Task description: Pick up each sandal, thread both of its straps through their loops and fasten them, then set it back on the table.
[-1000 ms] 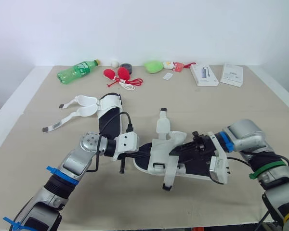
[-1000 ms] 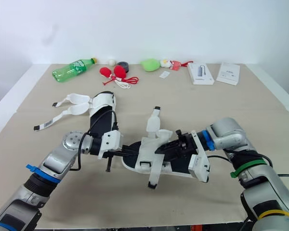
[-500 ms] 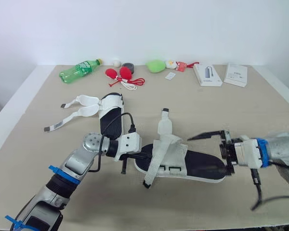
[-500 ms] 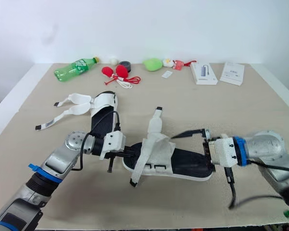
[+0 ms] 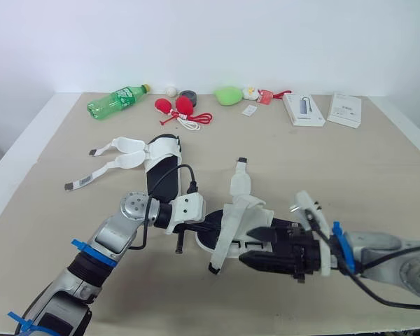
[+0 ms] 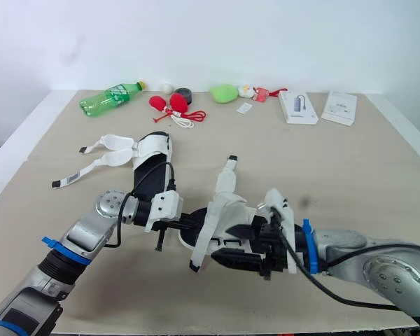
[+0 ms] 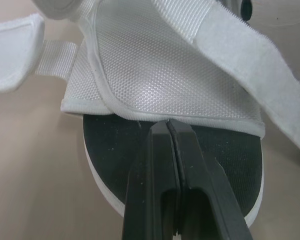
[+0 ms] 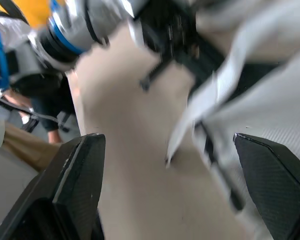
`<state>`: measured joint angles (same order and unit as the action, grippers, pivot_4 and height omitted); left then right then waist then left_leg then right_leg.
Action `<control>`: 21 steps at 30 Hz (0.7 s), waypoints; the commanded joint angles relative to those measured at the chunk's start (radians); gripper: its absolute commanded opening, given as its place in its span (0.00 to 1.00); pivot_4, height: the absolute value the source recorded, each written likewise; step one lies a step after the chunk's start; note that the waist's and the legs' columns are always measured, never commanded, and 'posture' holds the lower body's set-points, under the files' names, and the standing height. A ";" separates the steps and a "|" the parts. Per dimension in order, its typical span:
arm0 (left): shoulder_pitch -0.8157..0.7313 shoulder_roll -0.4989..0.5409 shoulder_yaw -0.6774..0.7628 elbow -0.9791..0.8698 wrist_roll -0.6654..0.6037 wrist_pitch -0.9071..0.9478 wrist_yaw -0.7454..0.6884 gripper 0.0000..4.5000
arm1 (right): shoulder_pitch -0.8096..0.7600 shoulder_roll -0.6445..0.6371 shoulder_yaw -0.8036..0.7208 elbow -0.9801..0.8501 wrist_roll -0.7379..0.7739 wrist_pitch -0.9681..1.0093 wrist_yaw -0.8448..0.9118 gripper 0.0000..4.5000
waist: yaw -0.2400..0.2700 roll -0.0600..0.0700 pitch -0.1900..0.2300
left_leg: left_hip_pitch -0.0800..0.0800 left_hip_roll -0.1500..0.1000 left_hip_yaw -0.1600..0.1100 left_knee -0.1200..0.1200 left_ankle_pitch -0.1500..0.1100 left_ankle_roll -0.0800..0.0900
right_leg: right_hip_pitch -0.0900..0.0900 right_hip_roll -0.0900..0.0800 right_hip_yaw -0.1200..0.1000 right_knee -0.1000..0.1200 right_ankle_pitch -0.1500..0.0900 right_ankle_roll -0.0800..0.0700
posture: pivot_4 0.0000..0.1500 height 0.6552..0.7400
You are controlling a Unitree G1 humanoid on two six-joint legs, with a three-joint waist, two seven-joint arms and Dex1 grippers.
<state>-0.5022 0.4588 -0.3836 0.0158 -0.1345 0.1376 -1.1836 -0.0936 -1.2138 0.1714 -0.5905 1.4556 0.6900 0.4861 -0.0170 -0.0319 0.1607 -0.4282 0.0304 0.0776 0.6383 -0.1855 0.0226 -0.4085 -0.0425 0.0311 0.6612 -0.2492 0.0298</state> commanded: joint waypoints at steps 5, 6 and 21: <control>-0.028 -0.001 0.010 0.006 0.019 0.000 0.027 0.00 | -0.013 0.105 0.014 -0.044 -0.105 0.141 -0.011 0.98 | 0.000 -0.001 -0.001 | 0.000 0.001 -0.002 0.000 0.000 0.000 | 0.001 0.002 -0.001 0.000 0.000 0.000 | 1.00 1.00; -0.029 -0.002 0.011 0.008 0.021 0.000 0.030 0.00 | -0.013 0.120 0.016 -0.043 -0.119 0.151 -0.011 0.98 | 0.000 -0.001 -0.001 | 0.000 0.001 -0.002 0.000 0.000 0.000 | 0.001 0.003 -0.001 0.000 0.000 0.000 | 1.00 1.00; -0.036 -0.013 0.011 0.028 0.042 -0.011 0.063 0.00 | -0.133 0.260 0.015 0.083 -0.488 0.143 0.172 0.98 | -0.001 -0.002 -0.002 | 0.000 0.001 -0.002 0.000 0.000 0.000 | 0.001 0.002 -0.003 0.000 0.001 0.000 | 1.00 1.00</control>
<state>-0.5229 0.4457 -0.3836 0.0363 -0.1057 0.1322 -1.1363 -0.2128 -0.9625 0.1827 -0.5251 1.0172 0.8406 0.6336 -0.0183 -0.0341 0.1591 -0.4279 0.0313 0.0761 0.6386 -0.1854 0.0227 -0.4081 -0.0402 0.0281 0.6608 -0.2482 0.0290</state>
